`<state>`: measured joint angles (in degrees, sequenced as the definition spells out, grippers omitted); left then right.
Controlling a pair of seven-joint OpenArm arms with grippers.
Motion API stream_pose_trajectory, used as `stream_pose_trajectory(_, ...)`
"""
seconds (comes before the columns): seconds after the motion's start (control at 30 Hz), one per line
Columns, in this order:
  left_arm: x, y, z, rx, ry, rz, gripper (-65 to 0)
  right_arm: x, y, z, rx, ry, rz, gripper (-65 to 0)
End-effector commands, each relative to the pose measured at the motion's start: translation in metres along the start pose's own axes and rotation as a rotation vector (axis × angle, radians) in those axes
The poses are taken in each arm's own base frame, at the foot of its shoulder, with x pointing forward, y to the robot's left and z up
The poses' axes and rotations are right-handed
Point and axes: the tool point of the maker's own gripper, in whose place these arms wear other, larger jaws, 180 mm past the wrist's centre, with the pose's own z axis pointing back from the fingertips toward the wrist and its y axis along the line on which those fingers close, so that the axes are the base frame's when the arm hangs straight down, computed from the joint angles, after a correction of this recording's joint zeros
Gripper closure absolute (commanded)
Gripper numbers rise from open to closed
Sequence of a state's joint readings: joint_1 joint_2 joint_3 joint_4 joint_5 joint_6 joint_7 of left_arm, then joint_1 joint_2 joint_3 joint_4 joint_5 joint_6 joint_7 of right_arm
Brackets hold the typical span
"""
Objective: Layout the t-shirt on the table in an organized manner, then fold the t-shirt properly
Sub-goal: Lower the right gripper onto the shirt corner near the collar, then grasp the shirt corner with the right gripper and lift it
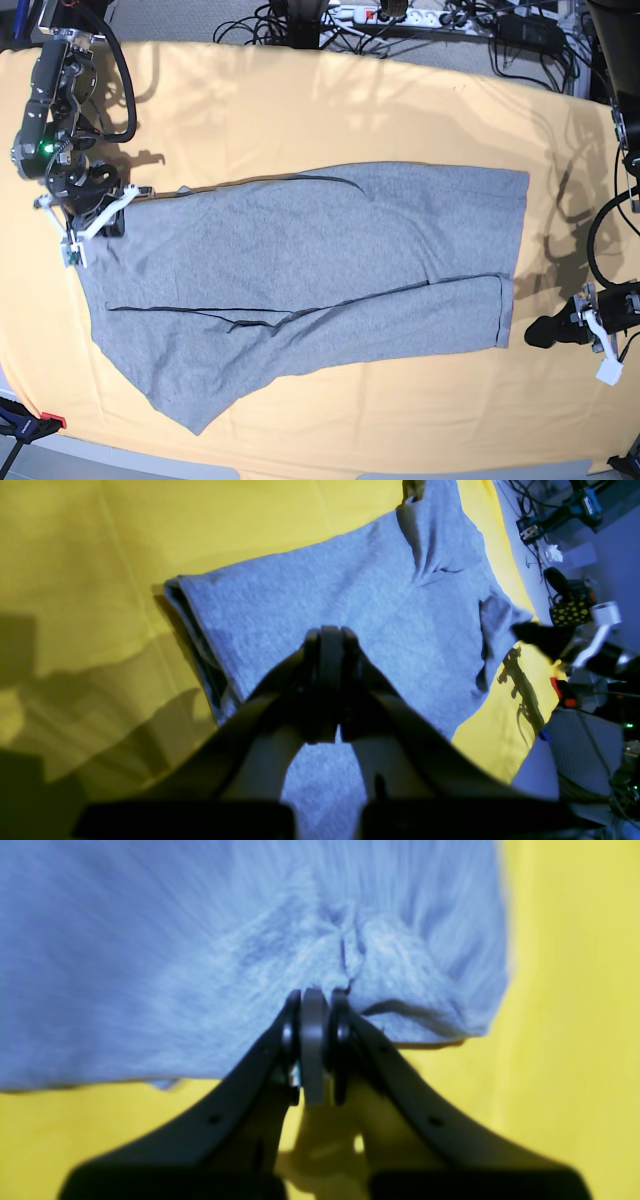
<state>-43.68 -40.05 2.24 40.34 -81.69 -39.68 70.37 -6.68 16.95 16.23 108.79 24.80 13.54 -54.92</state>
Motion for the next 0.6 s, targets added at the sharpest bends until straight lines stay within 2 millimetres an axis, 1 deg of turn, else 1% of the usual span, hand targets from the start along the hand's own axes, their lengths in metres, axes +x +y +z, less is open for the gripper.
stream_pose_trajectory(0.0, 0.029, -0.009, 0.011, -0.013, -0.075, -0.038, 0.0, 0.024, 0.000, 0.010, -0.003, -0.069, 0.034, 0.0)
stream_pose_trajectory(0.07, 0.029, -0.009, 0.011, -0.014, -0.075, -0.039, 0.0, 0.031, 0.005, 0.019, 0.003, -0.077, 0.072, 0.0)
stream_pose_trajectory(0.1, 0.029, -0.009, 0.011, -0.013, -0.075, -0.039, 0.0, 0.031, 0.007, 0.021, 0.007, -0.077, 0.088, 0.0)
stream_pose_trajectory(0.27, 0.027, -0.008, 0.011, -0.010, -0.070, -0.038, 0.0, 0.018, 0.011, 0.021, 0.024, -0.051, 0.094, -0.6)
stream_pose_trajectory(0.4, 0.028, -0.008, 0.011, -0.013, -0.074, -0.037, 0.0, 0.015, 0.010, 0.021, 0.023, -0.035, 0.094, -22.3)
stream_pose_trajectory(0.43, 0.028, -0.008, 0.011, -0.014, -0.074, -0.037, 0.0, 0.015, 0.010, 0.021, 0.023, -0.035, 0.094, -24.8)
stream_pose_trajectory(0.5, 0.028, -0.008, 0.011, -0.013, -0.072, -0.037, 0.0, 0.015, 0.011, 0.021, 0.024, -0.035, 0.095, -24.4)
stream_pose_trajectory(0.53, 0.028, -0.008, 0.011, -0.012, -0.072, -0.037, 0.0, 0.015, 0.011, 0.021, 0.024, -0.036, 0.095, -21.6)
stream_pose_trajectory(0.57, 0.028, -0.008, 0.011, -0.012, -0.072, -0.037, 0.0, 0.015, 0.011, 0.021, 0.024, -0.035, 0.094, -16.9)
